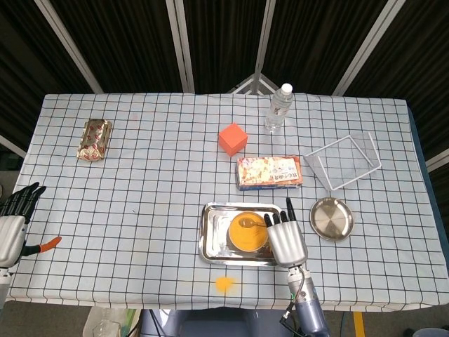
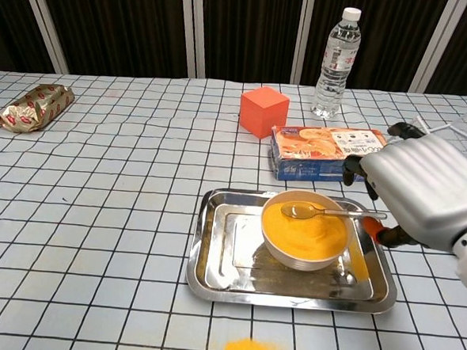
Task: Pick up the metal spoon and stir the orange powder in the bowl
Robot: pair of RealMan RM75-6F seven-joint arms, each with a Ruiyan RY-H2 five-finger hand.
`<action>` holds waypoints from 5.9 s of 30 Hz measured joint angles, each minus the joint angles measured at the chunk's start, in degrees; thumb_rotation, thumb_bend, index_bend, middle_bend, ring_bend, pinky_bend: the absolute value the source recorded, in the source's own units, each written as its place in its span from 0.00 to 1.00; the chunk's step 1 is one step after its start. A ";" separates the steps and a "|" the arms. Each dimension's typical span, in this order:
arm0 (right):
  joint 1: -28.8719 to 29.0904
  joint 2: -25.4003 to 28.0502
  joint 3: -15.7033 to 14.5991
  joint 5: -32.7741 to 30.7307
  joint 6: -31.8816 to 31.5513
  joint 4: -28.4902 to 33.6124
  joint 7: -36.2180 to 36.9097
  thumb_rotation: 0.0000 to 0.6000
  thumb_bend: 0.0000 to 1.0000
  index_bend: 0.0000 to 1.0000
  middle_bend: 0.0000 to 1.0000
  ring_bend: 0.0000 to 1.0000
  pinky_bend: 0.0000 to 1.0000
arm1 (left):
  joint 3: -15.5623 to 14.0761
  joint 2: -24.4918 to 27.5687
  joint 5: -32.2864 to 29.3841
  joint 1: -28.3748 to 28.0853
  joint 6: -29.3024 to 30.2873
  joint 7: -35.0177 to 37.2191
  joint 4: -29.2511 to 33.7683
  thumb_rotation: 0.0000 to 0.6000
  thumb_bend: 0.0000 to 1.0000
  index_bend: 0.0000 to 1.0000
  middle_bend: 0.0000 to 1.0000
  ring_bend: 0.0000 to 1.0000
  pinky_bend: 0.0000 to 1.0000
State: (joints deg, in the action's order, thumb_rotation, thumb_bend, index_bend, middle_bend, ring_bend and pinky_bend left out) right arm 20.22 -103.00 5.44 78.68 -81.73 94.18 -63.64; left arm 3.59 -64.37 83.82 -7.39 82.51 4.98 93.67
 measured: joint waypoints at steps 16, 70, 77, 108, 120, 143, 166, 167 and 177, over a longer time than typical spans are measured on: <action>1.06 1.99 2.31 -4.94 1.63 3.74 -1.64 1.00 0.40 0.39 0.88 0.89 0.80 | 0.00 -0.01 -0.03 -0.05 -0.06 -0.04 -0.01 1.00 0.00 0.00 0.00 0.00 0.00; 3.25 0.42 3.17 -12.31 1.48 2.60 -1.43 1.00 0.40 0.49 1.00 1.00 0.97 | -0.02 0.03 -0.38 -0.18 -0.52 -0.04 0.18 1.00 0.00 0.00 0.00 0.00 0.00; 3.55 0.22 3.54 -12.87 1.00 2.25 -1.42 1.00 0.42 0.49 1.00 1.00 0.97 | -0.03 0.07 -0.37 -0.17 -0.54 0.13 0.16 1.00 0.00 0.00 0.00 0.00 0.00; 4.99 0.79 3.31 -12.71 -0.95 4.17 -1.77 1.00 0.46 0.49 1.00 1.00 0.97 | -0.01 0.12 -0.41 -0.11 -0.42 0.12 0.26 1.00 0.00 0.00 0.00 0.00 0.00; 5.06 0.20 2.90 -14.02 -1.36 3.90 -2.77 1.00 0.46 0.58 1.00 1.00 0.97 | -0.02 0.16 -0.37 -0.08 -0.38 0.20 0.27 1.00 0.00 0.00 0.00 0.00 0.00; 5.67 -1.05 2.25 -13.76 -1.58 1.69 -1.70 1.00 0.46 0.49 1.00 1.00 0.97 | -0.01 0.23 -0.40 -0.12 -0.46 0.33 0.34 1.00 0.00 0.00 0.00 0.00 0.00; 5.72 -1.53 2.25 -15.64 -1.23 -0.13 -0.98 1.00 0.46 0.49 1.00 1.00 0.97 | 0.02 0.21 -0.48 -0.12 -0.49 0.26 0.33 1.00 0.00 0.00 0.00 0.00 0.00; 5.73 -1.56 2.25 -15.66 -1.27 -0.16 -0.98 1.00 0.46 0.49 1.00 1.00 0.97 | 0.02 0.21 -0.48 -0.13 -0.49 0.27 0.33 1.00 0.00 0.00 0.00 0.00 0.00; 5.82 -1.34 2.30 -15.67 -1.55 0.10 -0.93 1.00 0.46 0.49 1.00 1.00 0.97 | 0.01 0.21 -0.44 -0.14 -0.50 0.29 0.30 1.00 0.00 0.00 0.00 0.00 0.00</action>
State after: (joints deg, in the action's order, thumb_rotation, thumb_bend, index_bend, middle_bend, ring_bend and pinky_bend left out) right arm 26.04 -104.33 7.74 63.00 -83.28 94.28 -64.57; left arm 3.60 -64.16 83.38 -7.52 82.01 5.27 93.98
